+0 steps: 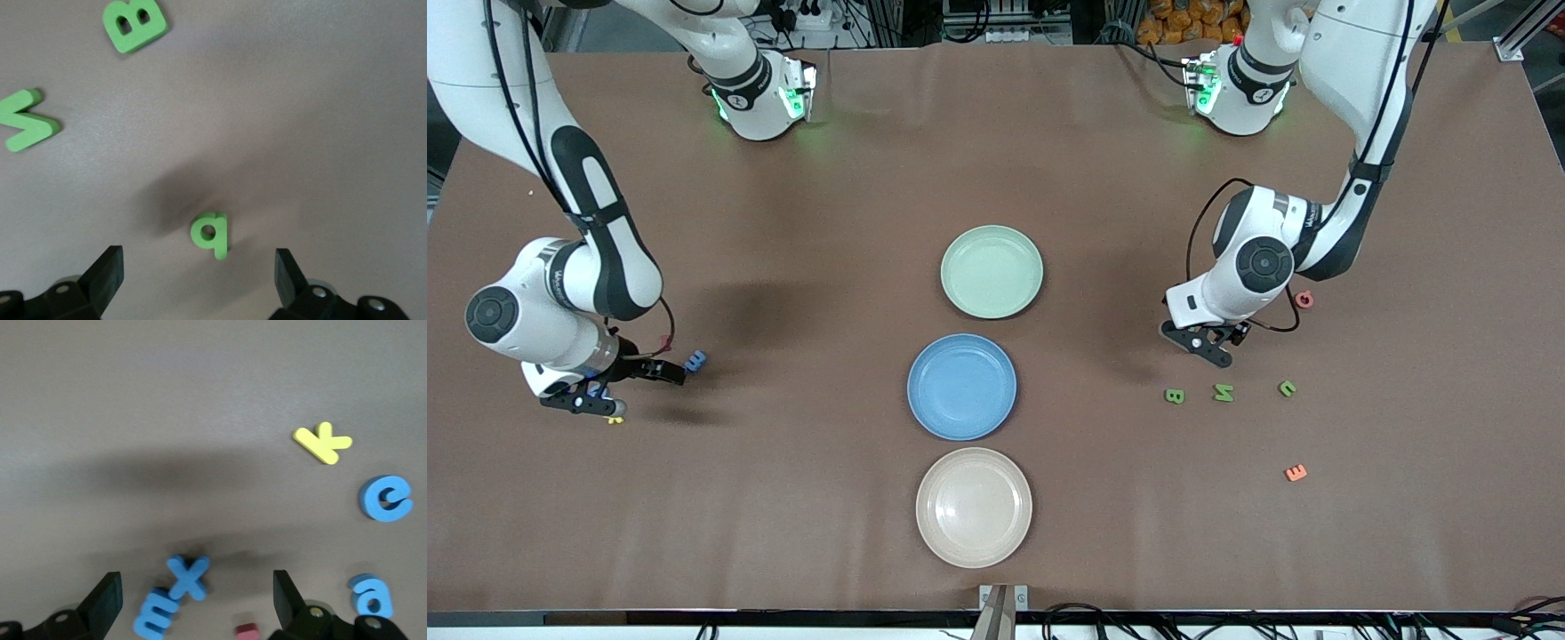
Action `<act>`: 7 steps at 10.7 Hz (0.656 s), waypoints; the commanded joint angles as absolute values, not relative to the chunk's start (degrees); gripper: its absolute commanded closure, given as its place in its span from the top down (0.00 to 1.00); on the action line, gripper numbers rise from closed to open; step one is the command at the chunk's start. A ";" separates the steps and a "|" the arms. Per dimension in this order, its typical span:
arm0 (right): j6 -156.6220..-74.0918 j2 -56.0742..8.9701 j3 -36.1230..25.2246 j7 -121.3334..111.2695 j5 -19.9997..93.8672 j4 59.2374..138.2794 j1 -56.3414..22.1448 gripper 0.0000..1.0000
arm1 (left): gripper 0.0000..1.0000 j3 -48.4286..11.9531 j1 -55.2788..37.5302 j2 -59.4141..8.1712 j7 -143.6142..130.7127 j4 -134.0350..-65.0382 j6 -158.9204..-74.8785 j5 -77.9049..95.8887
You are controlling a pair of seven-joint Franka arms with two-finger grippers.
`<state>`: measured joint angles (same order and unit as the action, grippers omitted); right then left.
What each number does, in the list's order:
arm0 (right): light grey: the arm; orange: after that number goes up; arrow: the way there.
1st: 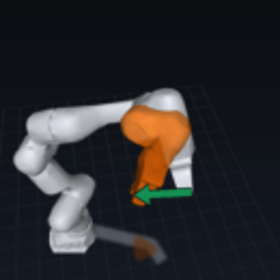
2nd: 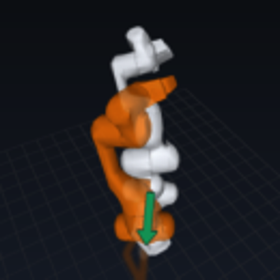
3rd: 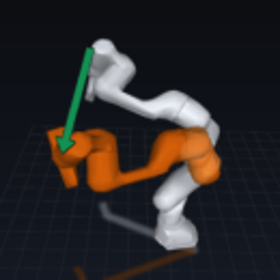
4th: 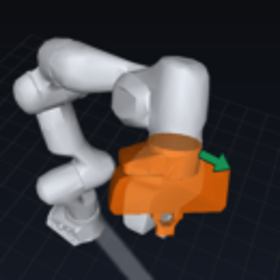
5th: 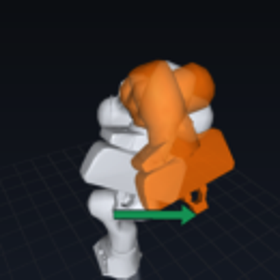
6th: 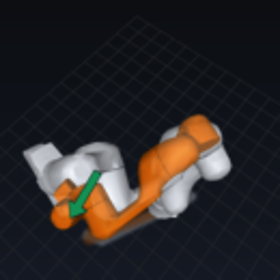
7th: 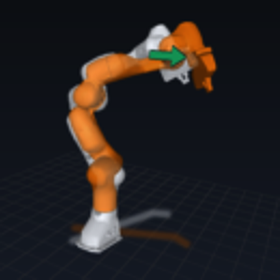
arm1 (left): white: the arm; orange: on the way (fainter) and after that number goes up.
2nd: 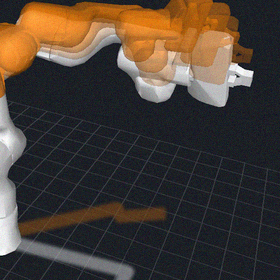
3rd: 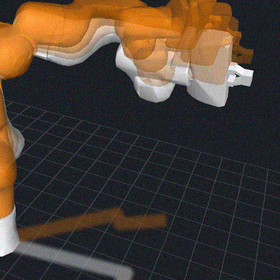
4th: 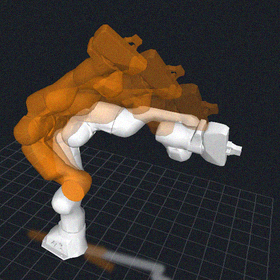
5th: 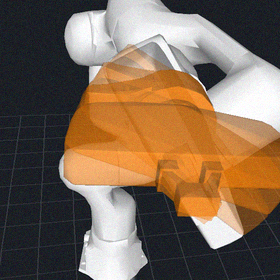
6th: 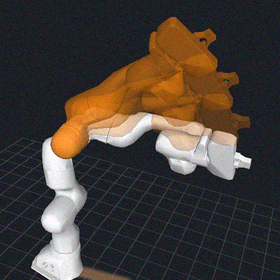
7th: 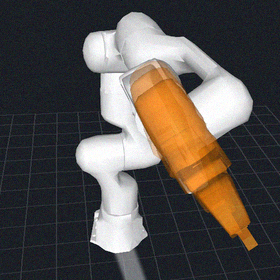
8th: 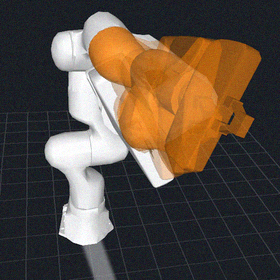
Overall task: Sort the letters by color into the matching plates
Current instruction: 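Grasp the blue x while the left gripper grasps the green q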
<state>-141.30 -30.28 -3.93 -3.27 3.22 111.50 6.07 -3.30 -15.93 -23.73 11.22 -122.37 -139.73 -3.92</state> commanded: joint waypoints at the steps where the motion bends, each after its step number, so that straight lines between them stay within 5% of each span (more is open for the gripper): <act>1: -145.10 -30.49 -2.46 -6.59 1.76 114.26 8.70 1.00 | 1.00 -4.04 -15.29 -25.48 11.69 -124.10 -143.79 -4.49; 6: -148.09 -32.51 -2.55 -6.50 1.67 114.17 8.00 1.00 | 1.00 -4.04 -15.47 -26.46 10.90 -124.10 -144.93 -4.22; 7: -148.79 -32.87 -2.55 -6.50 1.67 114.17 7.91 1.00 | 0.75 -4.04 -15.38 -26.37 10.20 -124.19 -144.93 -4.13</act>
<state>-146.86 -32.00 -3.24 -6.15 2.46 113.90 7.31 -3.59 -15.92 -26.70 11.22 -123.78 -144.04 -3.92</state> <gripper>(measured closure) 0.000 0.000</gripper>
